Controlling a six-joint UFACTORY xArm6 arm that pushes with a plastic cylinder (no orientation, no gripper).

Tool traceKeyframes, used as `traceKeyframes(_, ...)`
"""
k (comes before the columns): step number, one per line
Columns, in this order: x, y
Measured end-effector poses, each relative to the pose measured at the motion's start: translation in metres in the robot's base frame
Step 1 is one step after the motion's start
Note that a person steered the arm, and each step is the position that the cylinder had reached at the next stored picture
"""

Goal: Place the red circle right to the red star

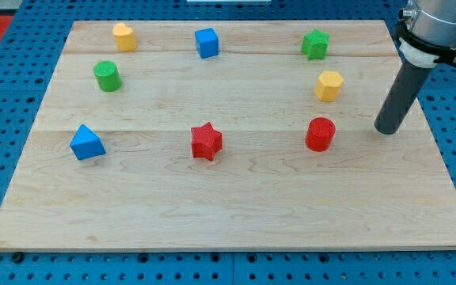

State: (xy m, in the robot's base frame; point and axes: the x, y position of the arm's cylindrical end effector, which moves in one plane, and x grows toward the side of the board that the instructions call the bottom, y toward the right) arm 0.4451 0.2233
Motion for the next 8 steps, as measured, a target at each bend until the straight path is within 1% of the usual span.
traceKeyframes(3, 0.003, 0.002)
traceKeyframes(4, 0.007, -0.026)
traceKeyframes(5, -0.006, -0.069)
traceKeyframes(6, 0.002, -0.109)
traceKeyframes(7, 0.003, -0.123)
traceKeyframes(8, 0.001, -0.078)
